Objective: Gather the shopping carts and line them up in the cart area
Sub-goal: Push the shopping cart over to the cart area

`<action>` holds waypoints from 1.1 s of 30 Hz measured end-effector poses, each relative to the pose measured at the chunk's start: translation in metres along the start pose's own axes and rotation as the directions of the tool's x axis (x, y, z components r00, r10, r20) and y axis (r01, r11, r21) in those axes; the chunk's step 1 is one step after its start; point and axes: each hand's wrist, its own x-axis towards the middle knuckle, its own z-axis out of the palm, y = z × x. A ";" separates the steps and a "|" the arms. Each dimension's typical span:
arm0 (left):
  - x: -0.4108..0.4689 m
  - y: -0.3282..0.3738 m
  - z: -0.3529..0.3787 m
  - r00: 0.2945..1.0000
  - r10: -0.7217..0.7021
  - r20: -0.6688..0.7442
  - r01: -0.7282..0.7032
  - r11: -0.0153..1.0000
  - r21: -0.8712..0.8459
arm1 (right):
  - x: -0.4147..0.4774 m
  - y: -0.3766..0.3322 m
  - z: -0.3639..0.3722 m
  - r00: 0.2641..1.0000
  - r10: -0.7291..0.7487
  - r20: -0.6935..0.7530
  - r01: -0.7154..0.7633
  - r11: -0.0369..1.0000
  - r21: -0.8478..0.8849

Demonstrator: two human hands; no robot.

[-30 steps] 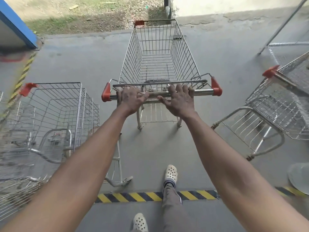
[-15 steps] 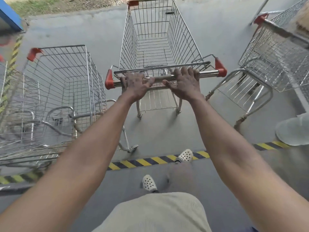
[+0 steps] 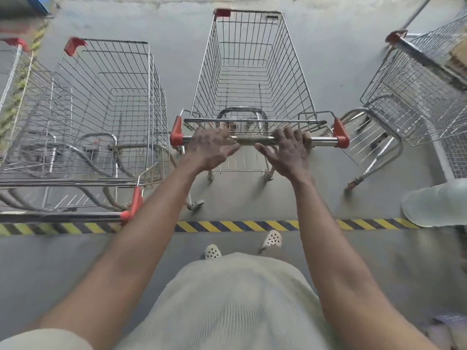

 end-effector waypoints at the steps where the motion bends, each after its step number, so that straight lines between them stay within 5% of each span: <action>1: -0.009 -0.002 0.001 0.999 0.022 -0.026 -0.022 1.000 -0.001 | -0.008 -0.001 0.000 1.000 0.000 -0.012 0.001 1.000 0.018; 6: -0.057 0.001 0.020 0.954 0.017 -0.300 0.015 0.995 0.104 | -0.049 0.000 0.001 0.998 -0.012 -0.067 0.016 0.998 0.058; 13: -0.101 0.008 0.024 0.901 0.014 -0.433 0.075 0.980 0.187 | -0.095 0.007 0.014 0.949 -0.041 -0.313 0.063 0.996 0.063; 20: -0.130 0.014 0.025 0.880 0.009 -0.474 0.028 0.997 0.072 | -0.128 -0.010 0.013 0.914 0.021 -0.405 0.009 0.997 0.071; 25: -0.145 0.013 0.029 0.874 0.031 -0.485 0.023 0.994 0.105 | -0.136 -0.041 0.003 0.964 0.083 -0.253 -0.078 0.996 0.032; 33: -0.162 0.010 0.040 0.859 0.067 -0.508 0.015 0.988 0.156 | -0.149 -0.061 0.007 0.936 -0.017 -0.352 0.029 0.999 0.028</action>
